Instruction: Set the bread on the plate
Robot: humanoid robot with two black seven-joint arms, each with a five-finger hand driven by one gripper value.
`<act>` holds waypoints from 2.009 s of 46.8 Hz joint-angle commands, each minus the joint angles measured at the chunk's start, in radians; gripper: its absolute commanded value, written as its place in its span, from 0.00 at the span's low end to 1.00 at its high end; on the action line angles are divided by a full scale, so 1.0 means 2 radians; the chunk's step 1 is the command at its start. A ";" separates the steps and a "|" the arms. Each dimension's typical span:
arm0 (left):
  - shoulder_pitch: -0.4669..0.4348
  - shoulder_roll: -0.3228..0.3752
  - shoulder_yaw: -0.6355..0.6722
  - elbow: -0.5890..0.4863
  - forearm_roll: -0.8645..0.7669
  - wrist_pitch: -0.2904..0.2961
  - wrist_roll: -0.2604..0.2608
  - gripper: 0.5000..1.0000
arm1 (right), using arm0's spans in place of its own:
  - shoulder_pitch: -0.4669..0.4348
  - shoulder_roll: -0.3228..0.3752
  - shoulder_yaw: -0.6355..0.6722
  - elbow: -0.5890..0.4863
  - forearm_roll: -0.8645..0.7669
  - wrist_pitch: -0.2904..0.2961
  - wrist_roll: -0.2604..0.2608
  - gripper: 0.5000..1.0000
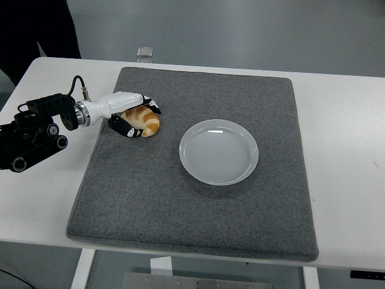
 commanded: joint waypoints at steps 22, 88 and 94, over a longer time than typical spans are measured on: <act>-0.038 0.046 -0.011 -0.032 -0.007 0.002 -0.018 0.00 | 0.000 0.000 0.000 0.000 0.000 0.000 0.000 0.90; -0.132 0.014 -0.079 -0.155 -0.005 -0.067 -0.017 0.00 | 0.000 0.000 0.000 0.000 0.000 0.000 0.000 0.90; -0.131 -0.003 -0.077 -0.153 -0.002 -0.067 -0.017 0.00 | 0.000 0.000 0.000 0.000 0.000 0.000 0.000 0.90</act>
